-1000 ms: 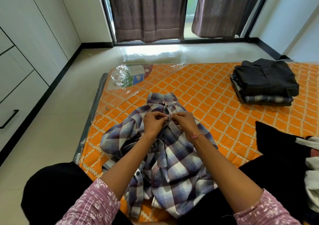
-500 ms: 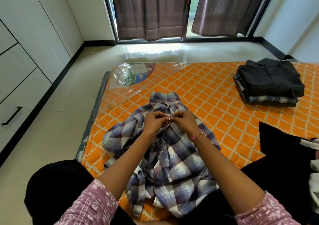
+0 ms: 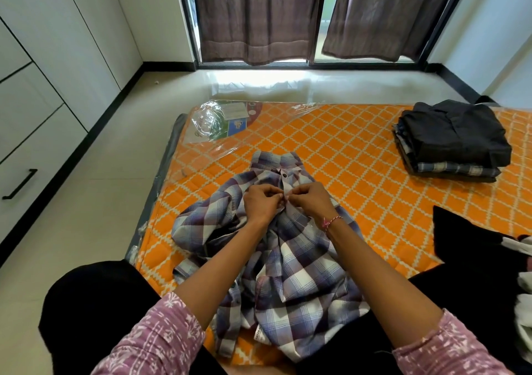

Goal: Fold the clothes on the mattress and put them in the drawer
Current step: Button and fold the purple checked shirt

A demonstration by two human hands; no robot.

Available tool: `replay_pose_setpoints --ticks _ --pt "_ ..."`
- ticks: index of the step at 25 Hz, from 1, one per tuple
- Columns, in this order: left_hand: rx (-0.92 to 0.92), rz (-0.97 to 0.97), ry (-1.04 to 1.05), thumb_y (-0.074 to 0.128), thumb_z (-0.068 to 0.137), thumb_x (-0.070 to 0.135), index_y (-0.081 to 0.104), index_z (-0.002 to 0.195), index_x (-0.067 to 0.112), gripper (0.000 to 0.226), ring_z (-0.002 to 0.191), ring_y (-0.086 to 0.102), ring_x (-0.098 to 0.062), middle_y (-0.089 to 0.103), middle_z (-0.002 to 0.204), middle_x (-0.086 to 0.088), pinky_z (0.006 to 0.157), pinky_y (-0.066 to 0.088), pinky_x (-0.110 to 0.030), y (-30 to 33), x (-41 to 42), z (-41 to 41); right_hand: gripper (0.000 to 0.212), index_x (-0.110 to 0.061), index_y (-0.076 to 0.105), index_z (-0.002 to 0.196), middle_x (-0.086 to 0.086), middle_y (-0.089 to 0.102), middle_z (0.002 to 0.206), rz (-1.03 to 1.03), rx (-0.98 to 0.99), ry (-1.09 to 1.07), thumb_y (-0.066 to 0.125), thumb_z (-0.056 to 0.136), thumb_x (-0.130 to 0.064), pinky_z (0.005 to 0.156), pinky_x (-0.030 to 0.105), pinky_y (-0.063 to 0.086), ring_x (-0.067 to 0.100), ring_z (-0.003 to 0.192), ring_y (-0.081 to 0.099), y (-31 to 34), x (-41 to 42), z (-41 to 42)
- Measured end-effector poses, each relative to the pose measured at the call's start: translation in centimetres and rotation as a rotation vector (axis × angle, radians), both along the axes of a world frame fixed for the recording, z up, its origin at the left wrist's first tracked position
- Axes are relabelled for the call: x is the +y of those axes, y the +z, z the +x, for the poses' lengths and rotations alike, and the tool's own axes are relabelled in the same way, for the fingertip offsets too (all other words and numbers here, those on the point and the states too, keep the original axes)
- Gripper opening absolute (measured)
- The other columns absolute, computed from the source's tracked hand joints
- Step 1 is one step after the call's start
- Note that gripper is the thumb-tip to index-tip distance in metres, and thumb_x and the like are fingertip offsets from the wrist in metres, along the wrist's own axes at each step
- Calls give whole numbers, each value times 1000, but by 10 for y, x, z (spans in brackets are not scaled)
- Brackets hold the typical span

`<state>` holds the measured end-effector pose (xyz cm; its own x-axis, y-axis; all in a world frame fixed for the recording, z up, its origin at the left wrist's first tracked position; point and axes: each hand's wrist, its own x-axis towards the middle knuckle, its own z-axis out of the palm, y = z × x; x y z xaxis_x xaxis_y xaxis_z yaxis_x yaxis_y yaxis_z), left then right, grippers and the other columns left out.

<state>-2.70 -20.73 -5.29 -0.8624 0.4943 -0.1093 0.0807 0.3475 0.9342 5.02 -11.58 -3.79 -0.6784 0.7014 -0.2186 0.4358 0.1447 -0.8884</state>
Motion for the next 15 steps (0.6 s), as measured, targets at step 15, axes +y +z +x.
replay_pose_setpoints --ticks 15 --pt "-439 91 4 62 89 3 65 80 7 10 73 62 -18 65 83 -9 60 54 -23 3 4 -18 15 -1 66 78 15 66 80 572 -135 172 59 87 -11 62 32 43 23 70 54 -2 -5 -15"
